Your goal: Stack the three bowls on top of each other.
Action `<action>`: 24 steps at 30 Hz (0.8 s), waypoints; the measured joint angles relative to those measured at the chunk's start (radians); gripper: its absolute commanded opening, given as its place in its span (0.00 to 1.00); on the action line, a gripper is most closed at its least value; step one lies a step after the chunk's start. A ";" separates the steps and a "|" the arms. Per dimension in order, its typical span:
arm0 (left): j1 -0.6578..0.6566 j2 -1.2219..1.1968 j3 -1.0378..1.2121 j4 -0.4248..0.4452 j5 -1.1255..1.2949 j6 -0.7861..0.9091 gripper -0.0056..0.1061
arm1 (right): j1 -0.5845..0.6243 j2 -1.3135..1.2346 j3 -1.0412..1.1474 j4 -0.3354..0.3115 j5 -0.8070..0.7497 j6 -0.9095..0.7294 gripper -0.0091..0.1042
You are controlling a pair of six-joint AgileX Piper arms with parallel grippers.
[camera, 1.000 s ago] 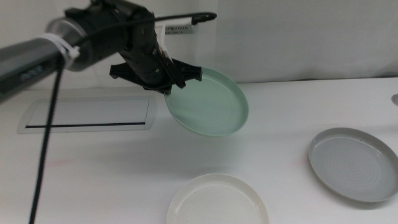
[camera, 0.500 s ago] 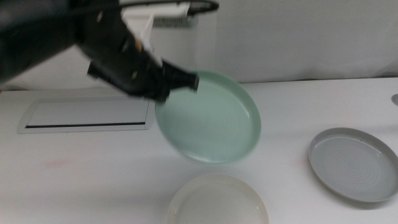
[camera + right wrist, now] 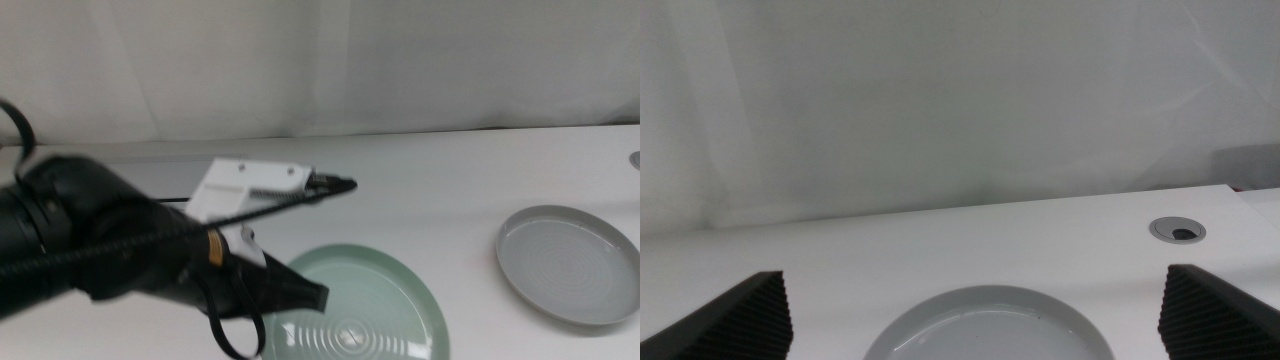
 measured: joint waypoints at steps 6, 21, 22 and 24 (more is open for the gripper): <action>-0.018 0.016 0.077 -0.032 -0.116 -0.006 0.02 | 0.000 0.000 0.000 0.000 0.000 0.000 0.99; -0.018 0.194 0.084 -0.033 -0.195 -0.014 0.02 | 0.000 0.000 0.000 0.000 0.000 0.000 0.99; -0.018 0.205 0.084 -0.033 -0.197 -0.016 0.02 | 0.000 0.000 0.000 0.000 0.000 0.000 0.99; -0.018 0.224 0.084 -0.033 -0.202 -0.016 0.02 | 0.000 0.000 0.000 0.002 0.000 0.000 0.99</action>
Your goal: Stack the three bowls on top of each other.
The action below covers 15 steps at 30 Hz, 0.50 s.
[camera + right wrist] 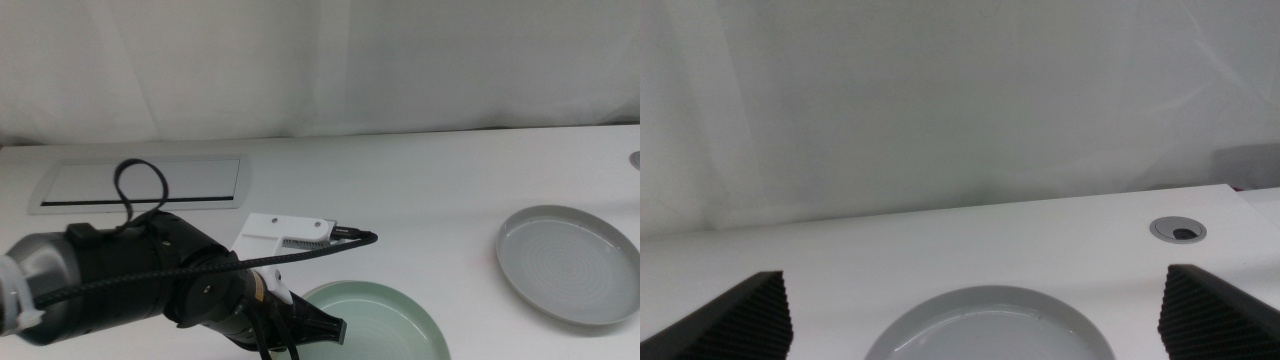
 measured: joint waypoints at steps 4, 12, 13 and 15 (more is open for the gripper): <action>0.000 0.028 0.000 0.000 -0.011 -0.002 0.02 | 0.000 0.000 0.000 0.000 0.000 0.000 0.99; 0.000 0.060 0.000 0.015 -0.033 -0.019 0.02 | 0.000 0.000 0.000 0.000 0.000 0.000 0.99; 0.000 0.060 0.000 0.023 -0.037 -0.026 0.02 | 0.000 0.000 0.000 0.000 0.000 0.000 0.99; 0.000 0.060 0.000 0.036 -0.045 -0.033 0.02 | 0.000 0.000 0.000 0.000 0.000 0.000 0.99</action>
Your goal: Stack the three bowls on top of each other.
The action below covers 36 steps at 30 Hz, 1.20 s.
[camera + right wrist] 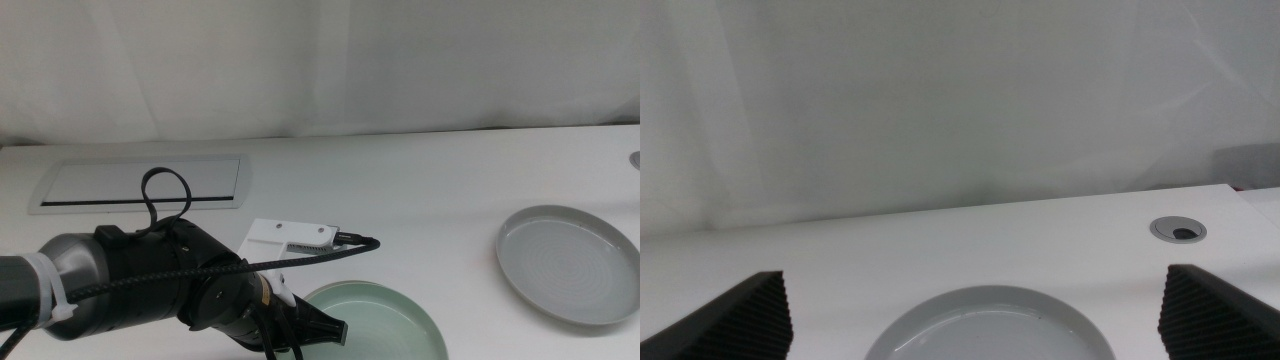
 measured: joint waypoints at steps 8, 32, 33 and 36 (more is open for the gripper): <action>0.000 0.002 0.000 0.042 -0.012 -0.029 0.02 | 0.000 0.000 0.000 0.002 0.000 0.000 0.99; 0.000 -0.045 -0.057 0.070 0.027 0.006 0.87 | 0.000 0.000 0.000 0.002 0.000 0.000 0.99; 0.000 -0.051 -0.073 0.074 0.040 0.019 0.87 | 0.000 0.000 0.000 0.002 0.000 0.000 0.99; 0.000 -0.074 -0.119 0.094 0.076 0.034 0.87 | 0.000 0.000 0.000 0.002 0.000 0.000 0.99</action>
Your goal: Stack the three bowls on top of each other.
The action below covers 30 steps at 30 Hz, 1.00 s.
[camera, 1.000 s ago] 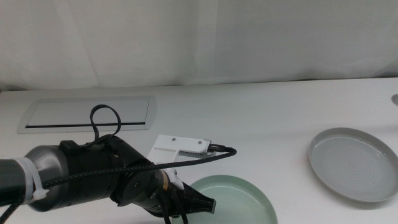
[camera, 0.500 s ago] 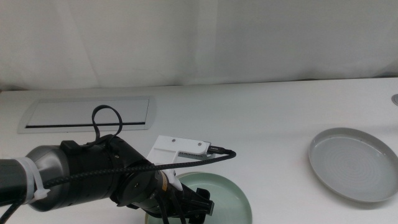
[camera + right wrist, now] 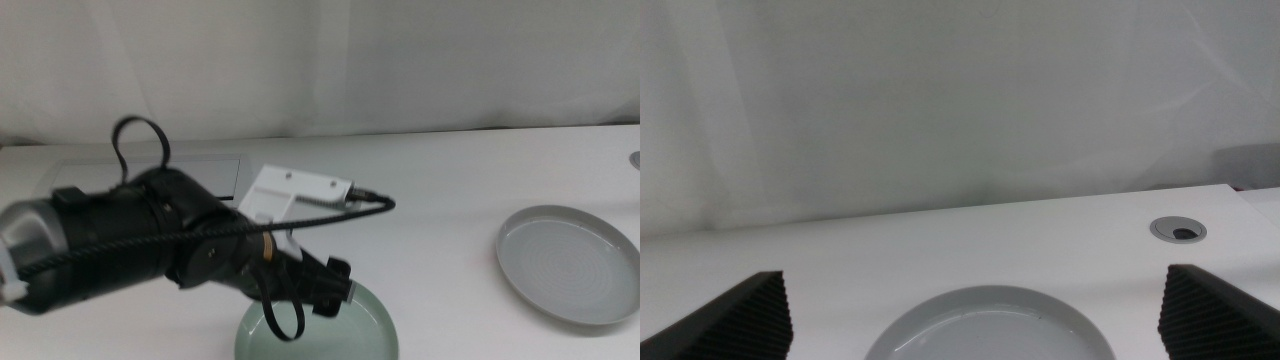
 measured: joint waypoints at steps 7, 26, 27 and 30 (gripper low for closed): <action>0.002 -0.070 -0.059 0.092 0.056 -0.021 0.87 | 0.000 0.000 0.000 0.002 0.000 0.000 0.99; 0.497 -0.541 -0.015 0.231 0.173 -0.030 0.87 | 0.000 0.002 -0.052 0.071 0.038 0.000 0.99; 0.526 -0.567 0.005 0.233 0.163 -0.029 0.87 | 0.000 0.003 -0.058 0.071 0.046 0.000 0.99; 0.617 -0.746 0.175 0.237 0.046 -0.010 0.87 | 0.000 0.031 -0.089 0.072 0.060 0.000 0.99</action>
